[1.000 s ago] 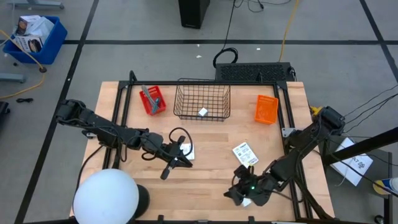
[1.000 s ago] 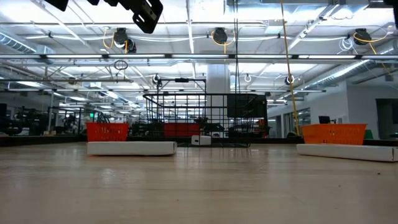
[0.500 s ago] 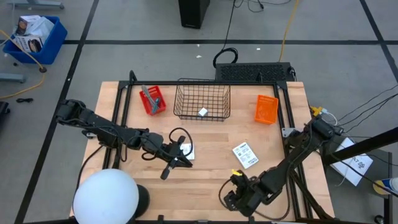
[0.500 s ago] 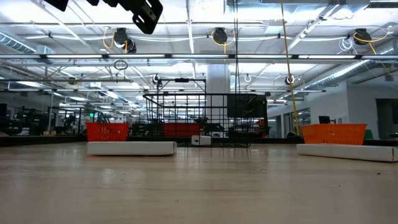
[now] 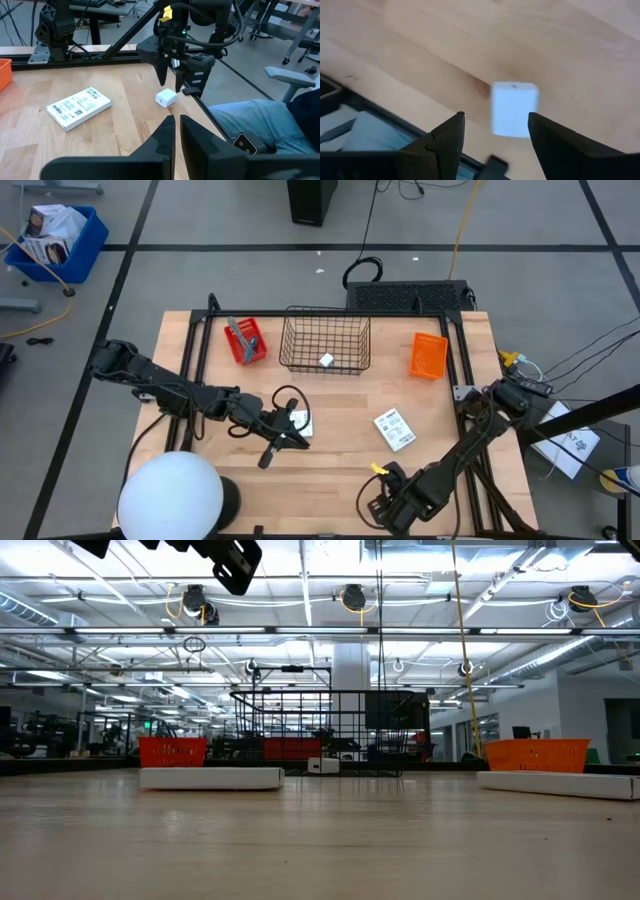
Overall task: Pick and place items into bin
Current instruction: Put the white charger adapter into the wire basket
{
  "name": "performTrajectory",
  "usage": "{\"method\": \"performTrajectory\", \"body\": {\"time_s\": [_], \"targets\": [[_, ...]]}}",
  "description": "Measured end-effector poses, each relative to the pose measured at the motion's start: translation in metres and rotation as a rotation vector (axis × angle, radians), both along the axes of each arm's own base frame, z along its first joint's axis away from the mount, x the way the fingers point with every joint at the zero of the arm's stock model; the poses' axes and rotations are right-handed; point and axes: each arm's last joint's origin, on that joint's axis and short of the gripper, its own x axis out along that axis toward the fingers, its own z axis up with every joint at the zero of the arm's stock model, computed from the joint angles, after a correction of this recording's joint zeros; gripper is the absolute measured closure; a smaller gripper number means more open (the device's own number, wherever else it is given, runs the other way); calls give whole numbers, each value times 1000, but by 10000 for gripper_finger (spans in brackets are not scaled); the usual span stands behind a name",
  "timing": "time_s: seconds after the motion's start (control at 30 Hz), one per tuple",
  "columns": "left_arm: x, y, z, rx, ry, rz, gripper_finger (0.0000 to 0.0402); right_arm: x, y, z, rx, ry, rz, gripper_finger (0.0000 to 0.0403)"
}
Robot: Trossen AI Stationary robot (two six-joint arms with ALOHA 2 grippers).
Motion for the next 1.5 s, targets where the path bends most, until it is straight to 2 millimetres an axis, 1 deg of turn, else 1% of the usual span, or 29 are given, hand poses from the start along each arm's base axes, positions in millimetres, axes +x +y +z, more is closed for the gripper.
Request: {"method": "performTrajectory", "body": {"time_s": [0.17, 0.4, 0.67, 0.87, 0.97, 1.17, 1.43, 1.5], "targets": [[0, 0, 0, 2, -1, -1, 371, -7, 4, -1, -10, 15, -18, 193], [0, 0, 0, 1, 0, 0, 371, -4, 7, -14, -42, 36, 2, 193], [0, 0, 0, 1, 0, 0, 371, -8, 3, -15, -91, 71, 11, 193], [0, 0, 0, 1, 0, 0, 371, -6, 3, -16, -111, 31, 11, 193], [0, 0, 0, 1, 1, 0, 371, -5, 4, -20, -123, 39, 12, 193], [0, 0, 0, 1, 2, 0, 371, 0, 11, -37, -85, 68, 39, 193], [0, 0, 0, 0, 6, 0, 371, -1, 11, -36, -91, 76, 21, 193], [0, 0, 0, 0, 6, 0, 371, -1, 10, -39, -96, 85, 16, 193]]}}
